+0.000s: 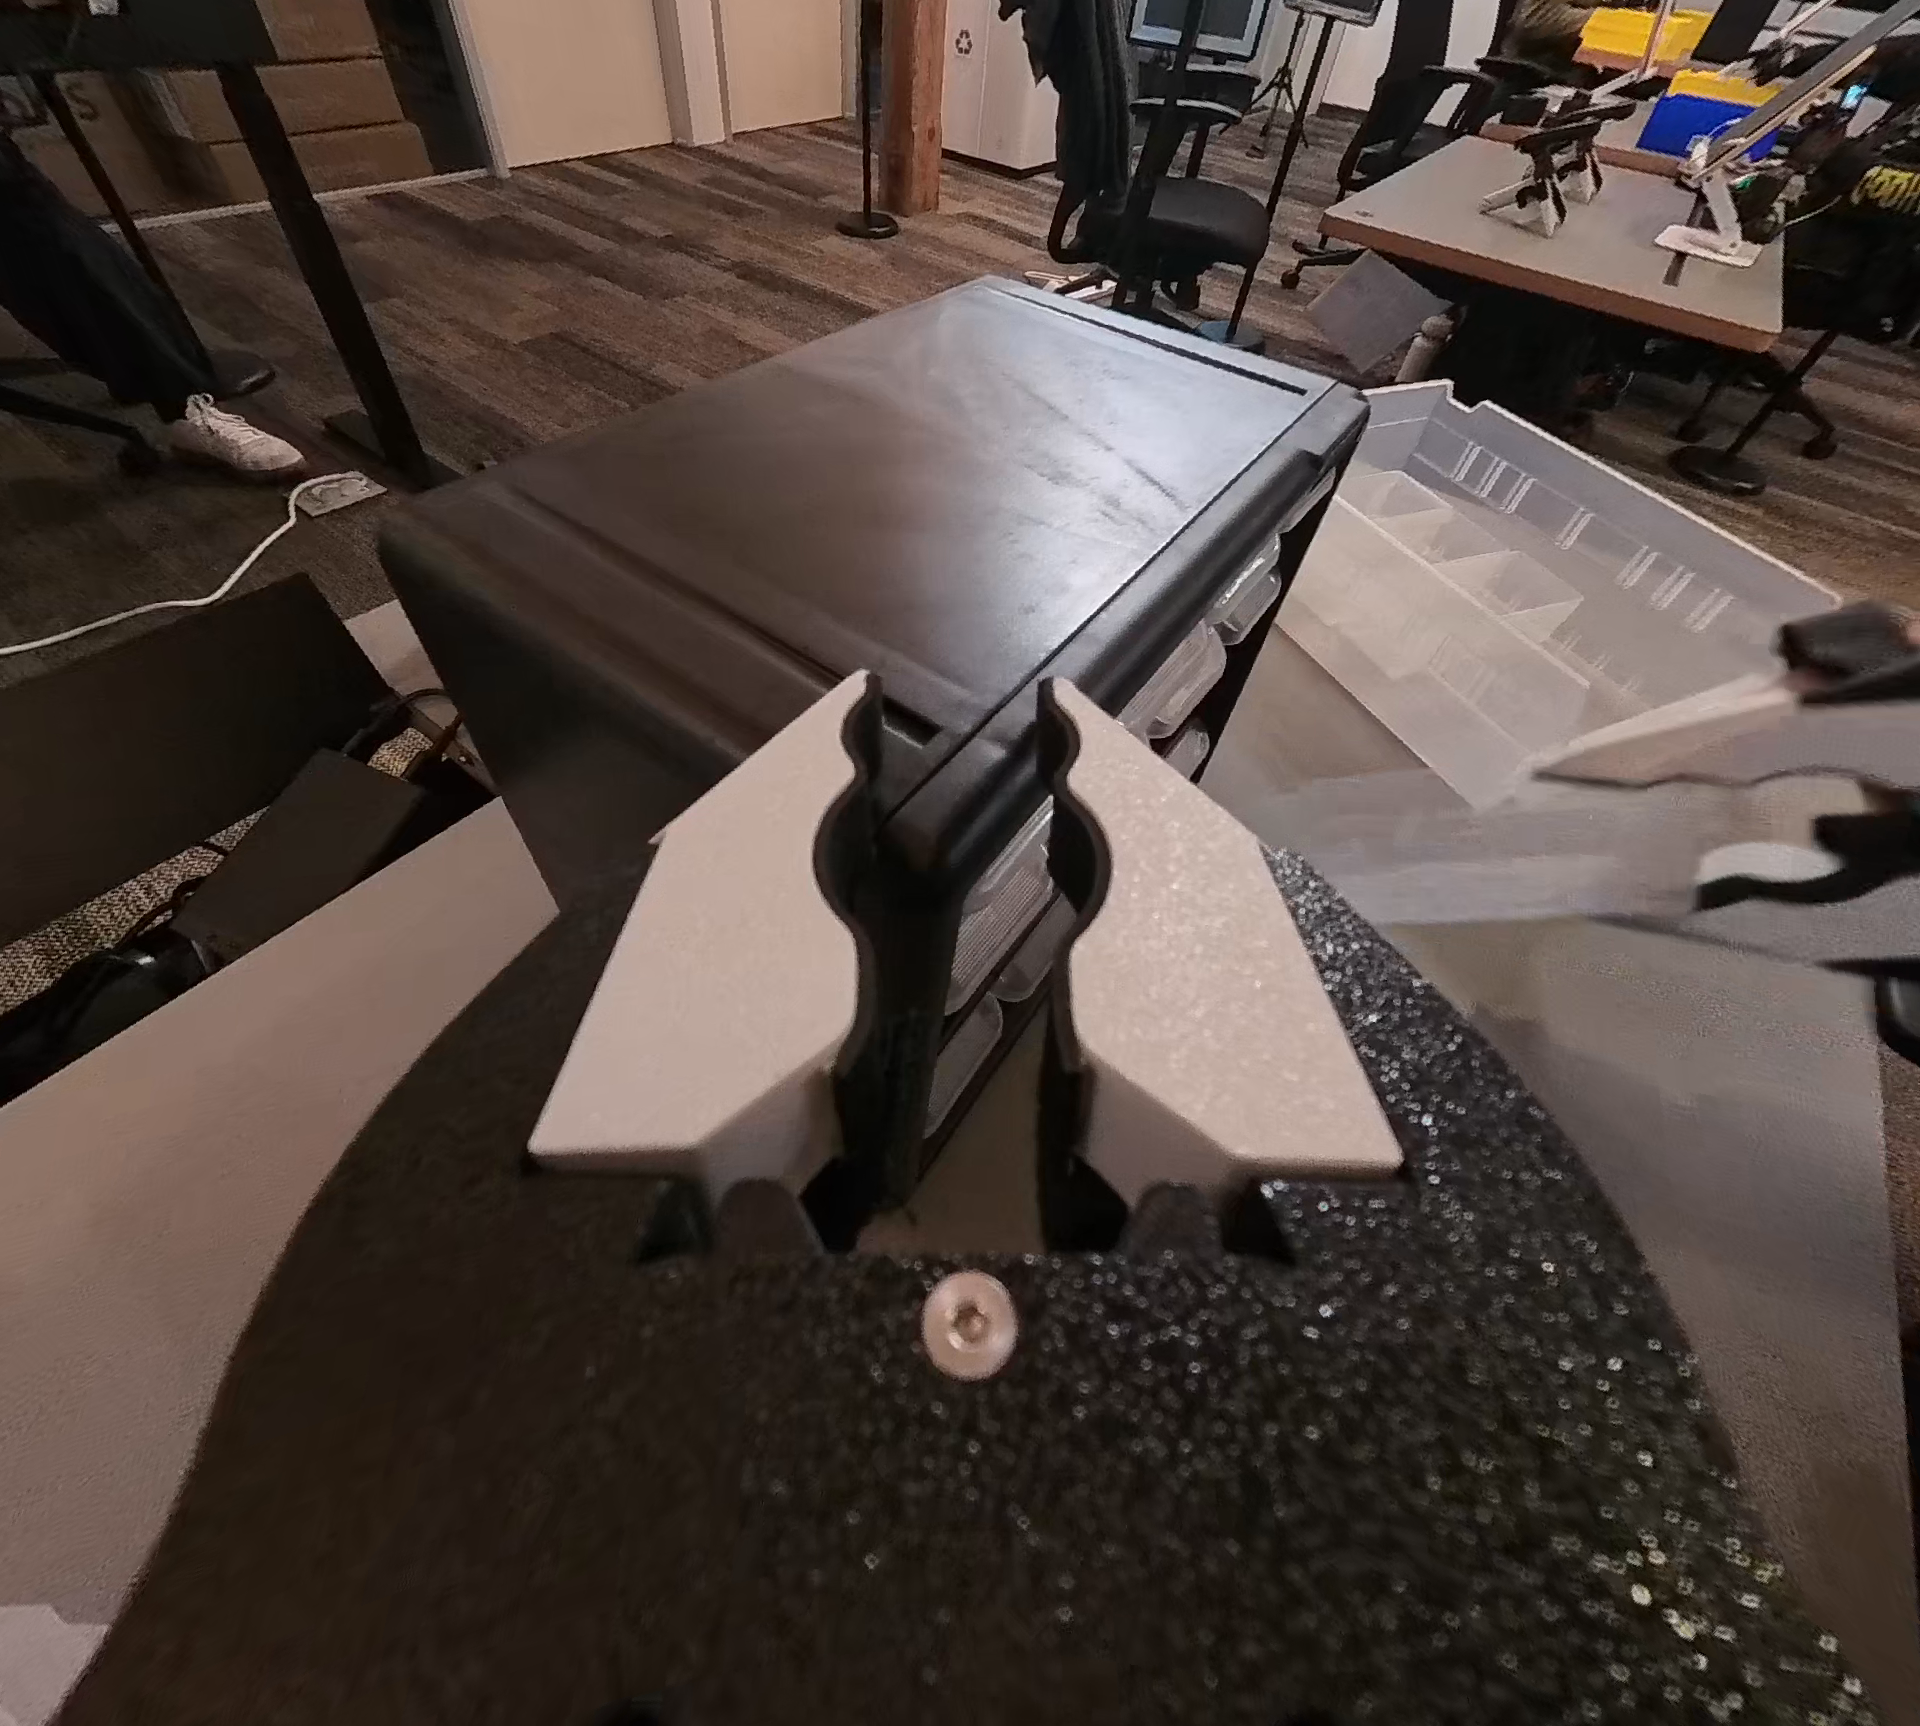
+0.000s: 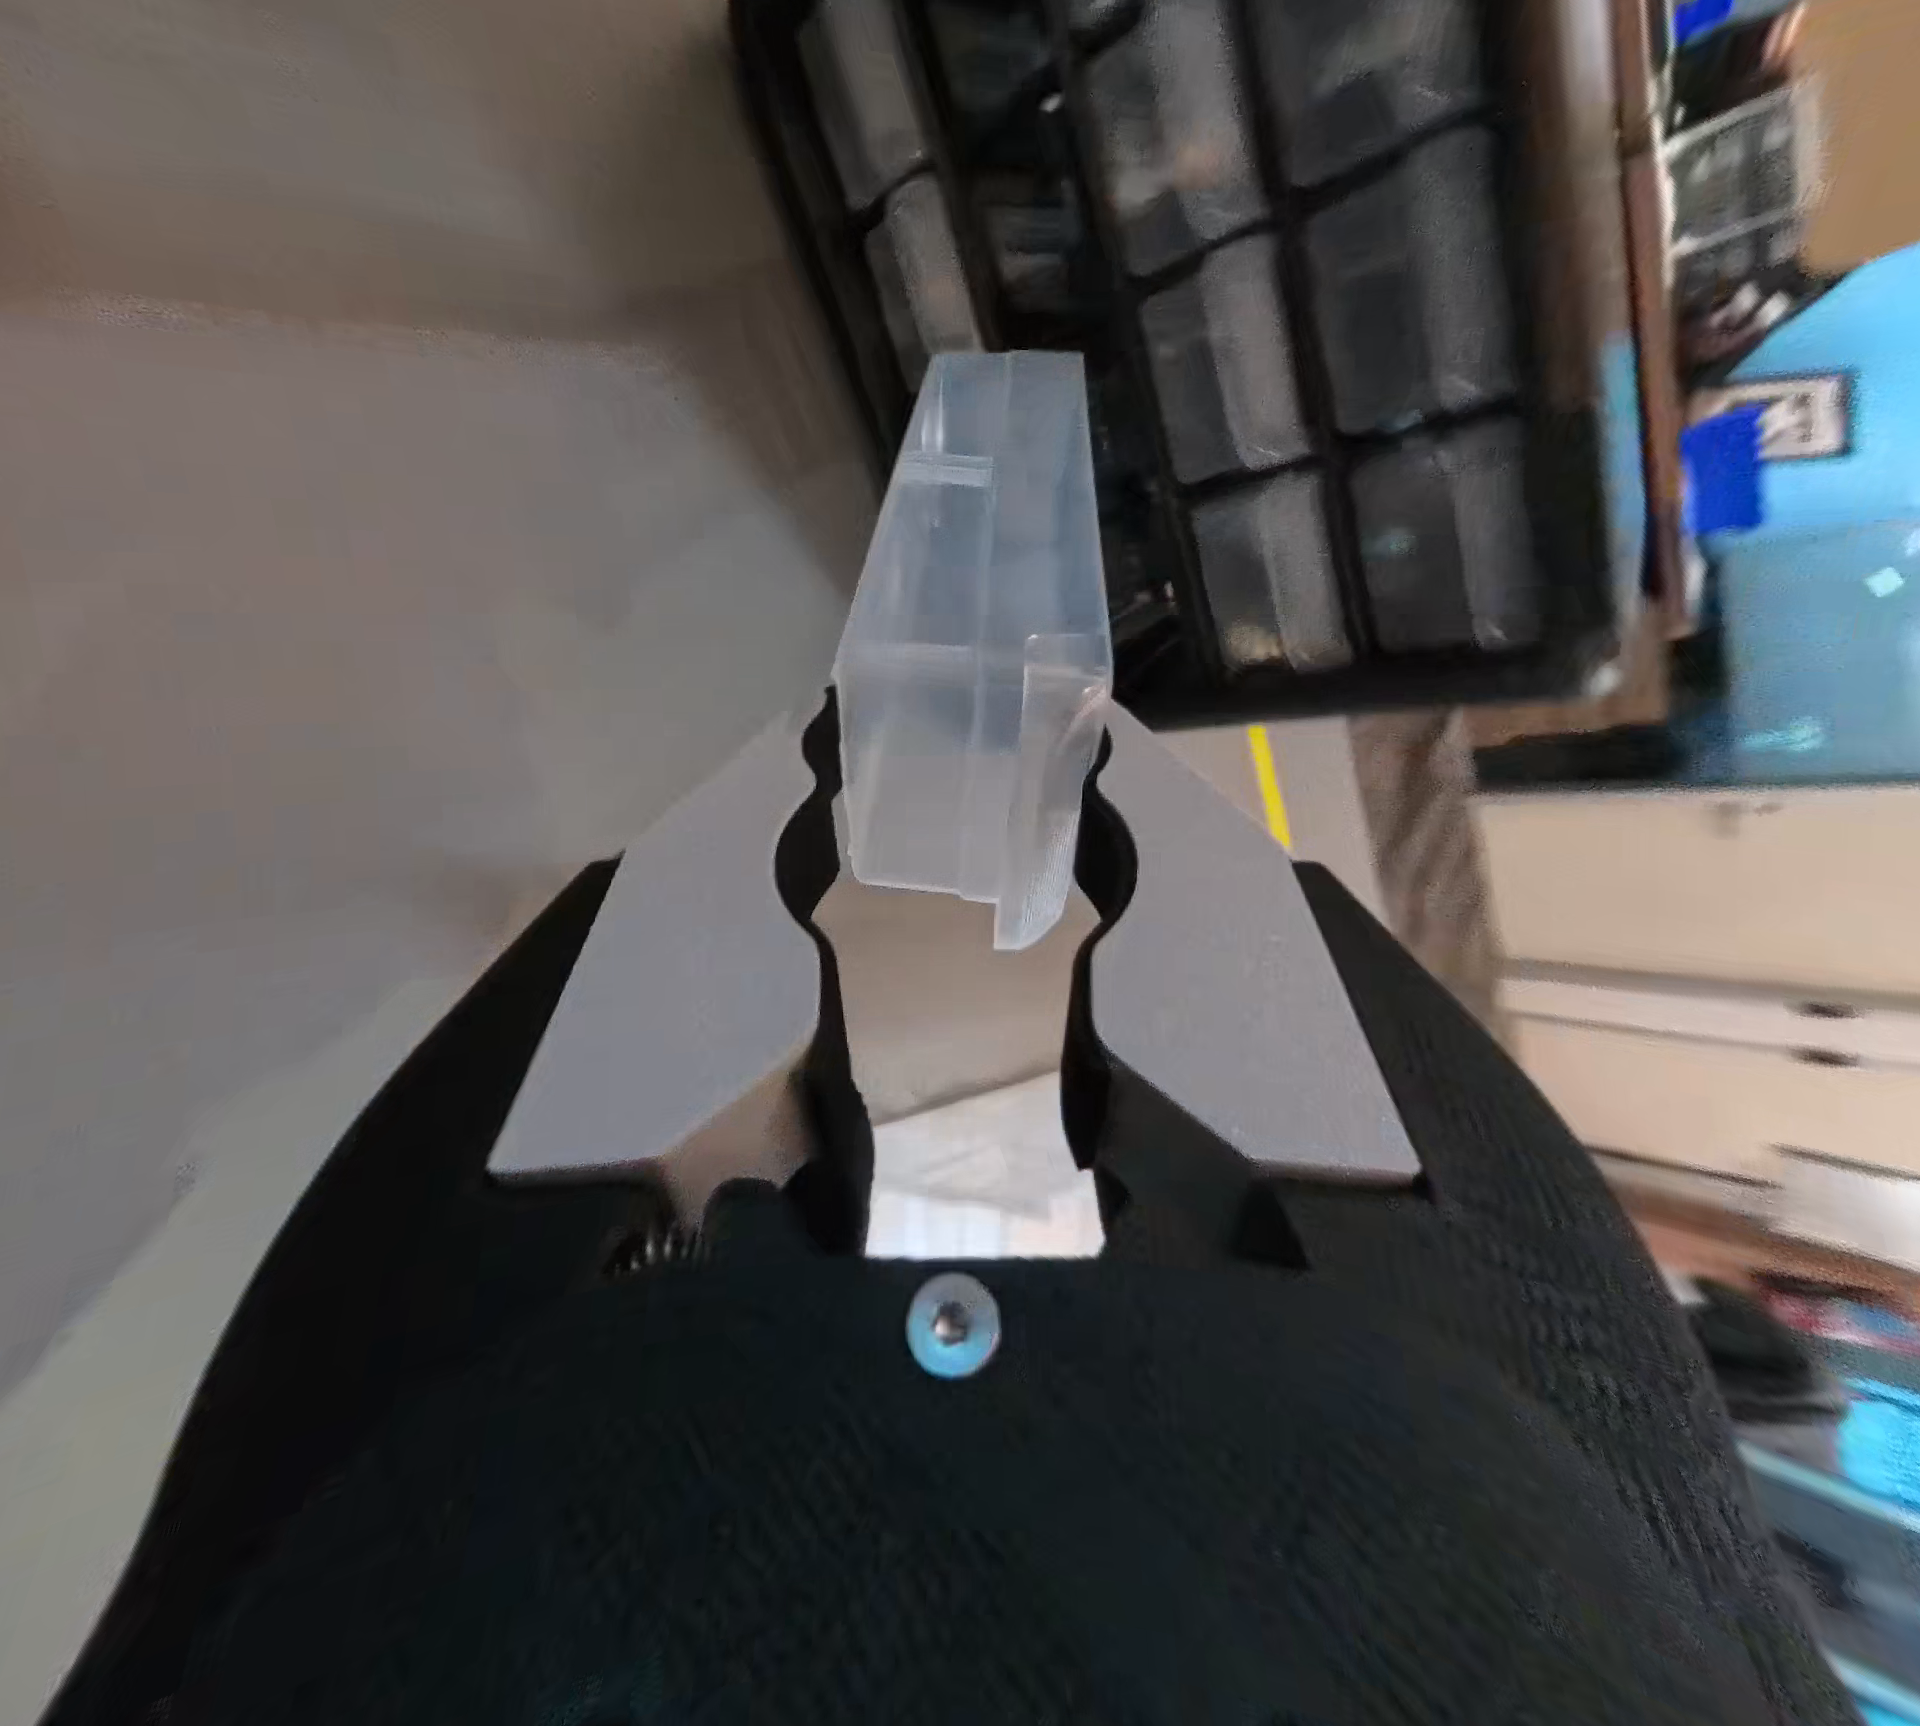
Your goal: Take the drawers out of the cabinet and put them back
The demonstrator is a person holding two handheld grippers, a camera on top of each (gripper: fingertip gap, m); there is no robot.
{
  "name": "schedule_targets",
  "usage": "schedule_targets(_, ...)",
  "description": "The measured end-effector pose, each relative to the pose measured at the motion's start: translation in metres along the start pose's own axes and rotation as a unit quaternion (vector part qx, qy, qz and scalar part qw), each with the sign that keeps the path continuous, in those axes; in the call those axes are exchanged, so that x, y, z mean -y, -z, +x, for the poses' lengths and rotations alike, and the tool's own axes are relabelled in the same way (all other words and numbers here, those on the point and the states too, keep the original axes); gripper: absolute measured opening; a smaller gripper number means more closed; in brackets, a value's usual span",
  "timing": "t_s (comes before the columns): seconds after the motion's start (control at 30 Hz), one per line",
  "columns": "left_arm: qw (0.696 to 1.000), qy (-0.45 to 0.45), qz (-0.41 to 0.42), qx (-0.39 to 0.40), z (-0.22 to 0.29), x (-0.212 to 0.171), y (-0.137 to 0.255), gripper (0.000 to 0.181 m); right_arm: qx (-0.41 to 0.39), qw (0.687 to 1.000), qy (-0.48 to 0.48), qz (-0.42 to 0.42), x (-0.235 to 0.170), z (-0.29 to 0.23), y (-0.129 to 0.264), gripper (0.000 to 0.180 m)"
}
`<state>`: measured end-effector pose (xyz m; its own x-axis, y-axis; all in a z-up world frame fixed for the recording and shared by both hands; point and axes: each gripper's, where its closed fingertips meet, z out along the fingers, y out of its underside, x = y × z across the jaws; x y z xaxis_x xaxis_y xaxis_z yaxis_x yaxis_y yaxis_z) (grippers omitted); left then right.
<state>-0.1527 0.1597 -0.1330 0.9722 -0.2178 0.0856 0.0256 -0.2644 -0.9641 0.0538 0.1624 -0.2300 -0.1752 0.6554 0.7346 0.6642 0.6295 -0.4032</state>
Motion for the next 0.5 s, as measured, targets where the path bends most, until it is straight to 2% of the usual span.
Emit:
schedule_targets(0.13, 1.000, 0.004, 0.002, -0.006, 0.001, 0.000, 0.000, 0.027, 0.007, 0.994, -0.111, 0.000, -0.011, 0.039, 0.054, 0.042)
schedule_targets(0.3, 1.000, 0.007, 0.004, -0.010, 0.001, 0.000, 0.001, 0.027, -0.013, 0.973, -0.213, -0.084, -0.076, 0.082, 0.119, 0.042)
schedule_targets(0.5, 1.000, 0.009, 0.006, -0.013, 0.001, 0.000, 0.001, 0.027, 0.060, 0.939, -0.264, -0.214, -0.154, 0.085, 0.144, 0.042)
